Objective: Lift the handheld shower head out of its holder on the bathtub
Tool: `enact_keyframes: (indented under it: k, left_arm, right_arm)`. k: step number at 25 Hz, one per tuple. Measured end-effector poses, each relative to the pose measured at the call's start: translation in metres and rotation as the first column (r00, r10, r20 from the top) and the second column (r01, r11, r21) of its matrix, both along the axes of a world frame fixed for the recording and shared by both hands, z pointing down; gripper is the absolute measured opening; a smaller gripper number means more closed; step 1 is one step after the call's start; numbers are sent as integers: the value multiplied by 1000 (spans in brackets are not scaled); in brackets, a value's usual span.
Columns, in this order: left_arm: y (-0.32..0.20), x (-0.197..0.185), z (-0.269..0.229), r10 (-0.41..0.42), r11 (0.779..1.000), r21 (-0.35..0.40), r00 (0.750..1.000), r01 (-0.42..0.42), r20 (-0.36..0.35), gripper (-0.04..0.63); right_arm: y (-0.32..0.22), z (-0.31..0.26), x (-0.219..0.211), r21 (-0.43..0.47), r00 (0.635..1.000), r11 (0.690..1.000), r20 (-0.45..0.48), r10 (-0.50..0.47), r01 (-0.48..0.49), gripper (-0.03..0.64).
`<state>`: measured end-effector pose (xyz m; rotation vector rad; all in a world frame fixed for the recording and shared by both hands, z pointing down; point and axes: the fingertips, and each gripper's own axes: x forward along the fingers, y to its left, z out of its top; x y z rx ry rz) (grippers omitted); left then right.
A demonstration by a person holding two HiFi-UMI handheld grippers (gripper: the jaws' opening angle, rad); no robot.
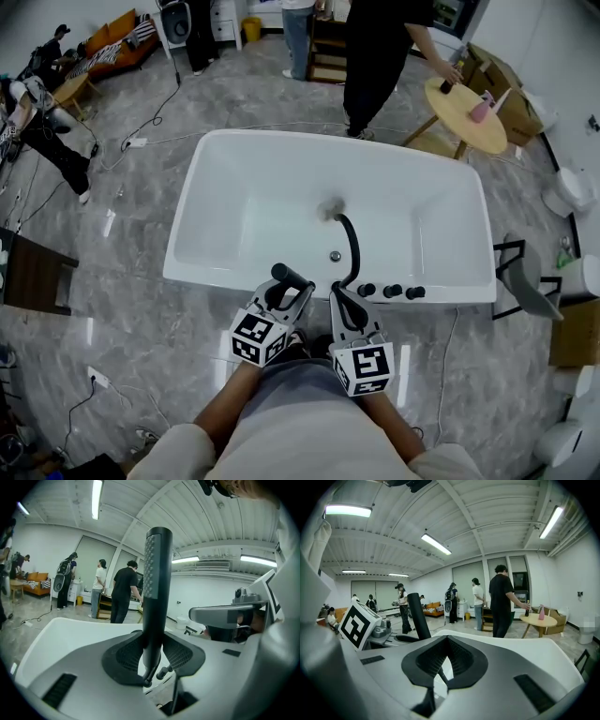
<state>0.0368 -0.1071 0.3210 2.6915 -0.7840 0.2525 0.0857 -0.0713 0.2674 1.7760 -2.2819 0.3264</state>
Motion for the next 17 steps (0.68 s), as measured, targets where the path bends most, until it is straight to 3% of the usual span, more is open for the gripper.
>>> enact_keyframes:
  k: [17]
  left_arm:
    - [6, 0, 2, 1, 1000, -18, 1000, -1, 10, 137]
  right_arm:
    - [1, 1, 1, 11, 1000, 1000, 17, -10, 10, 20]
